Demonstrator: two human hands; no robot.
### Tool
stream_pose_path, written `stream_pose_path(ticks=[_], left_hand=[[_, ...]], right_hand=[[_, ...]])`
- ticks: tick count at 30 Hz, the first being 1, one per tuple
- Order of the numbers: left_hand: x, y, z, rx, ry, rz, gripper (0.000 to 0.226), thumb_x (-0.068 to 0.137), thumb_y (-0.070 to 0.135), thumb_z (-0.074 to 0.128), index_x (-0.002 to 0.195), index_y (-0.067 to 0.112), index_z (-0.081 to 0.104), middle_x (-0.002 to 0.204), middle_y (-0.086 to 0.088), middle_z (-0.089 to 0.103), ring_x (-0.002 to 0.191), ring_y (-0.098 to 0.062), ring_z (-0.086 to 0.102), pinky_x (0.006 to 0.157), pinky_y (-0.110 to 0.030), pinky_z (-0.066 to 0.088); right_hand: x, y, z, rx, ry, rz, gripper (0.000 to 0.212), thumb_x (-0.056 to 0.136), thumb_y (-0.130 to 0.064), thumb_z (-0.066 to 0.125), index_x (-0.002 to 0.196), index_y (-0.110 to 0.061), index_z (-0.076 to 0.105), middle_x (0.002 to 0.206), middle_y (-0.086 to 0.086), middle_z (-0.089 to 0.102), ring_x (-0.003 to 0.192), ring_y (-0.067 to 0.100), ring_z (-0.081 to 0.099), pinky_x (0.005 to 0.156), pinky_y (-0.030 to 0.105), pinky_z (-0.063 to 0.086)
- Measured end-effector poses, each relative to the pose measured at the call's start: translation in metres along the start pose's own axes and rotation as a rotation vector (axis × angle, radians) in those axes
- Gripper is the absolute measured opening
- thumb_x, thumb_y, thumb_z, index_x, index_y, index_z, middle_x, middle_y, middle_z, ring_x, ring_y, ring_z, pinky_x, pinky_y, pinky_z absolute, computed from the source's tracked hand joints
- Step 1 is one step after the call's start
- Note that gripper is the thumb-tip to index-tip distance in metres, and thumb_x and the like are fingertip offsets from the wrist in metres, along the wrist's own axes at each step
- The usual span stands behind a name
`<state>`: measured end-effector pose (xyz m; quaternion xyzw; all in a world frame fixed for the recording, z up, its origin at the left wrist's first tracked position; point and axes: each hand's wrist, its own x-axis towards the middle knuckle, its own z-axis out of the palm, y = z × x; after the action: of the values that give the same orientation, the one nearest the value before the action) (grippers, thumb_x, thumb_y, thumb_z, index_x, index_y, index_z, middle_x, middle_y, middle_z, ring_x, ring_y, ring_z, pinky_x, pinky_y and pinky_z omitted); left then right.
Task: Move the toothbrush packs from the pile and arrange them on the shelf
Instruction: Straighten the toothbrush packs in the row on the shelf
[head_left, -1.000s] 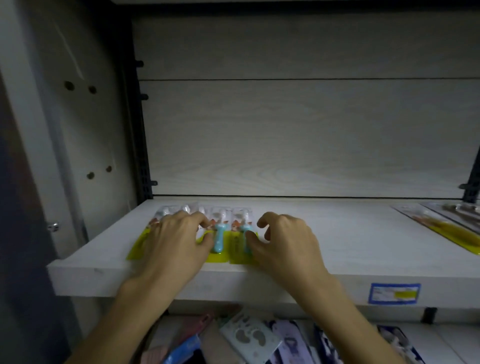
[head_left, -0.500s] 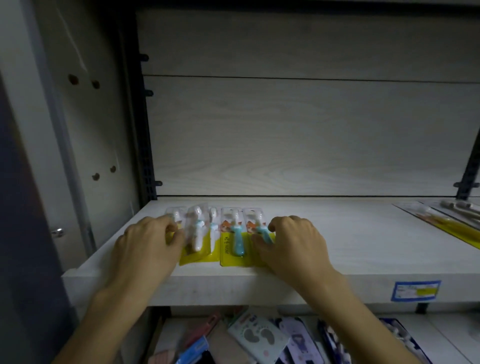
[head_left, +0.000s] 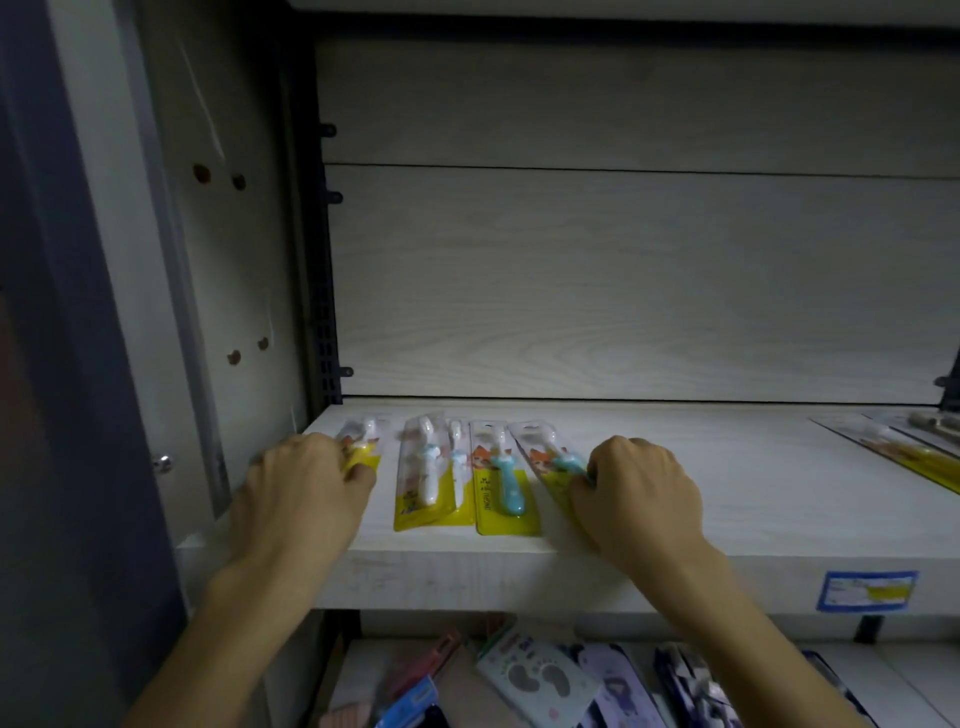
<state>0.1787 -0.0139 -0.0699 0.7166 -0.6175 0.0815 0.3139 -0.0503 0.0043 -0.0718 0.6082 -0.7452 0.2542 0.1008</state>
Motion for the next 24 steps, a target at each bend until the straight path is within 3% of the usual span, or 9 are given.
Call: stream_pose_path(ticks=[3, 7, 10, 15, 18, 24], left_hand=[[-0.004, 0.002, -0.011, -0.077, 0.085, 0.013, 0.029, 0.088, 0.036, 0.057, 0.073, 0.014, 0.068, 0.071, -0.005, 0.053, 0.062, -0.02, 0.041, 0.052, -0.027, 0.031], [-0.01, 0.02, -0.006, -0.202, 0.144, 0.092, 0.026, 0.084, 0.037, 0.062, 0.072, 0.015, 0.071, 0.08, -0.012, 0.064, 0.076, -0.034, 0.058, 0.058, -0.03, 0.036], [-0.016, 0.044, 0.006, -0.239, 0.129, 0.179, 0.027, 0.082, 0.039, 0.061, 0.072, 0.015, 0.07, 0.081, -0.01, 0.064, 0.081, -0.034, 0.058, 0.061, -0.033, 0.041], [-0.032, 0.09, 0.017, -0.321, 0.12, 0.282, 0.026, 0.083, 0.039, 0.061, 0.079, 0.017, 0.072, 0.088, -0.007, 0.064, 0.083, -0.03, 0.057, 0.062, -0.033, 0.038], [-0.039, 0.119, 0.024, -0.336, 0.109, 0.318, 0.027, 0.082, 0.038, 0.06, 0.071, 0.016, 0.07, 0.08, -0.007, 0.063, 0.078, -0.03, 0.057, 0.06, -0.031, 0.033], [-0.059, 0.184, 0.037, -0.357, 0.099, 0.361, 0.028, 0.082, 0.037, 0.059, 0.068, 0.014, 0.067, 0.078, -0.008, 0.06, 0.081, -0.032, 0.057, 0.061, -0.034, 0.038]], right_hand=[[0.0, 0.006, -0.005, -0.022, 0.038, 0.026, 0.02, 0.09, -0.026, 0.05, 0.081, -0.011, 0.059, 0.08, 0.003, 0.048, 0.079, 0.024, 0.045, 0.06, 0.031, 0.034], [-0.005, 0.018, -0.013, 0.0, 0.101, 0.043, 0.024, 0.09, -0.026, 0.051, 0.078, -0.008, 0.06, 0.081, 0.006, 0.053, 0.08, 0.025, 0.051, 0.063, 0.036, 0.046], [-0.012, 0.035, -0.023, -0.022, 0.173, 0.067, 0.026, 0.092, -0.029, 0.049, 0.085, -0.009, 0.064, 0.084, 0.006, 0.053, 0.081, 0.024, 0.05, 0.066, 0.038, 0.047], [-0.024, 0.08, -0.037, -0.08, 0.268, 0.116, 0.029, 0.093, -0.03, 0.048, 0.085, -0.009, 0.066, 0.078, 0.005, 0.048, 0.075, 0.024, 0.043, 0.059, 0.033, 0.035], [-0.024, 0.11, -0.044, -0.101, 0.308, 0.145, 0.028, 0.091, -0.028, 0.05, 0.083, -0.008, 0.068, 0.077, 0.006, 0.052, 0.074, 0.025, 0.045, 0.06, 0.035, 0.041], [-0.015, 0.172, -0.057, -0.05, 0.341, 0.134, 0.027, 0.088, -0.026, 0.056, 0.07, -0.008, 0.065, 0.071, 0.004, 0.052, 0.069, 0.021, 0.046, 0.058, 0.037, 0.043]])
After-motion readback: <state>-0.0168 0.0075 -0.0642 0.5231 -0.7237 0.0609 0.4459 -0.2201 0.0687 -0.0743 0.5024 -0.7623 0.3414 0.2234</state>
